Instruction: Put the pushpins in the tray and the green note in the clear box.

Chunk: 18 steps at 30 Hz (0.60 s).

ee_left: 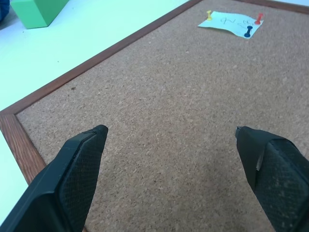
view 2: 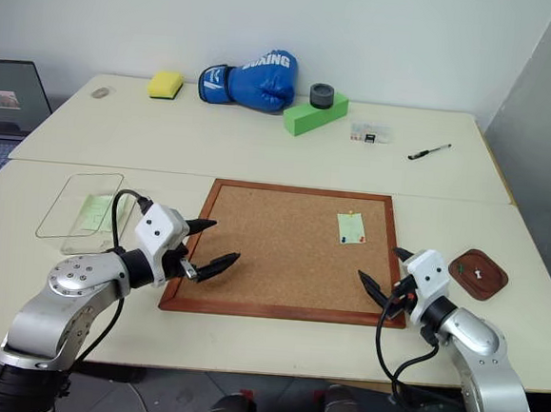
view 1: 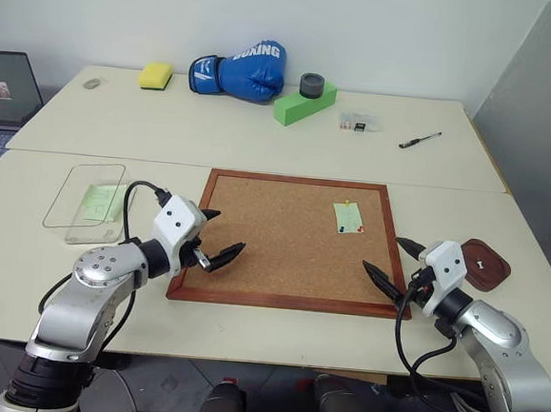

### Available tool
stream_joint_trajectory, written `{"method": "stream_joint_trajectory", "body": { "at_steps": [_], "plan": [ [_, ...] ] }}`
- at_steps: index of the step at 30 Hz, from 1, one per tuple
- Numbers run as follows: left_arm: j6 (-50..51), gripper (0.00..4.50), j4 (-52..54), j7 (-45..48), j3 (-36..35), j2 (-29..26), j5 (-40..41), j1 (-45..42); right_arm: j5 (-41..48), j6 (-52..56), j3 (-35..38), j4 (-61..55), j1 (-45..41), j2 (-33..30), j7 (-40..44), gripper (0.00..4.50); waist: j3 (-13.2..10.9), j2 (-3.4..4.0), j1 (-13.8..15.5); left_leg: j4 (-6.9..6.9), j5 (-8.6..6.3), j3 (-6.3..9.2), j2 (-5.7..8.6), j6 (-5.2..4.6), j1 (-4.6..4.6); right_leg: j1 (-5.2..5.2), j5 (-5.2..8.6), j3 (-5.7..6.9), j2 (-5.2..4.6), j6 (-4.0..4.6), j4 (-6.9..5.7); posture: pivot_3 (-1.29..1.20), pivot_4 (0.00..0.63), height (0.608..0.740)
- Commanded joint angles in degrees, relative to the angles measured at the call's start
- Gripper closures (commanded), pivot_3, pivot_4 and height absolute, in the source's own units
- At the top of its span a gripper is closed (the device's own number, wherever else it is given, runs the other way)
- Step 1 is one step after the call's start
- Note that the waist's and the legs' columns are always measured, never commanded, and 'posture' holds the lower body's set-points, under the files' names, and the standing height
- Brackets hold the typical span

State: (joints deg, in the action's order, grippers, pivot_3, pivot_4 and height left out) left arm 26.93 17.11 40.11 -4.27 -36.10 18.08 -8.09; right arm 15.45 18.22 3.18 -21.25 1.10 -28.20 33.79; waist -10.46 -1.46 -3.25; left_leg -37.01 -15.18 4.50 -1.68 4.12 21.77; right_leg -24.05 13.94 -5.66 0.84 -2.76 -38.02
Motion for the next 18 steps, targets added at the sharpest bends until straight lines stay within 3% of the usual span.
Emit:
{"method": "stream_joint_trajectory", "body": {
  "at_steps": [1, 6, 18],
  "plan": [
    [-1.4, 0.0, 1.0, 1.1, -1.2, -0.3, 1.2, 0.2, 1.0, -0.8, 0.5, -1.5, -0.4, 0.1, 0.4, 0.08, 0.0, 0.0, 0.0, 0.0, 0.0, 0.0, 0.0, 0.0, 0.0, 0.0, 0.0, 0.0, 0.0, 0.0, 0.0, 0.0, 0.15, 0.74],
    [0.3, 0.0, 1.4, 0.7, -0.4, -1.2, -0.3, 0.2, 1.1, -0.7, 0.4, -1.7, -0.2, 0.0, 0.4, 0.08, 0.0, 0.0, 0.0, 0.0, 0.0, 0.0, 0.0, 0.0, -0.01, 0.0, 0.0, 0.0, 0.0, 0.0, -0.01, 0.0, 0.15, 0.74],
    [3.7, 0.0, -0.7, 1.1, -2.3, 0.1, 4.5, -4.8, 1.4, 0.0, -0.3, -3.4, 0.6, 0.1, 0.0, 0.08, 0.0, 0.0, 0.0, 0.0, 0.0, 0.0, 0.0, 0.0, -0.01, 0.0, 0.0, 0.0, 0.0, 0.0, 0.0, 0.0, 0.15, 0.74]
  ]
}}
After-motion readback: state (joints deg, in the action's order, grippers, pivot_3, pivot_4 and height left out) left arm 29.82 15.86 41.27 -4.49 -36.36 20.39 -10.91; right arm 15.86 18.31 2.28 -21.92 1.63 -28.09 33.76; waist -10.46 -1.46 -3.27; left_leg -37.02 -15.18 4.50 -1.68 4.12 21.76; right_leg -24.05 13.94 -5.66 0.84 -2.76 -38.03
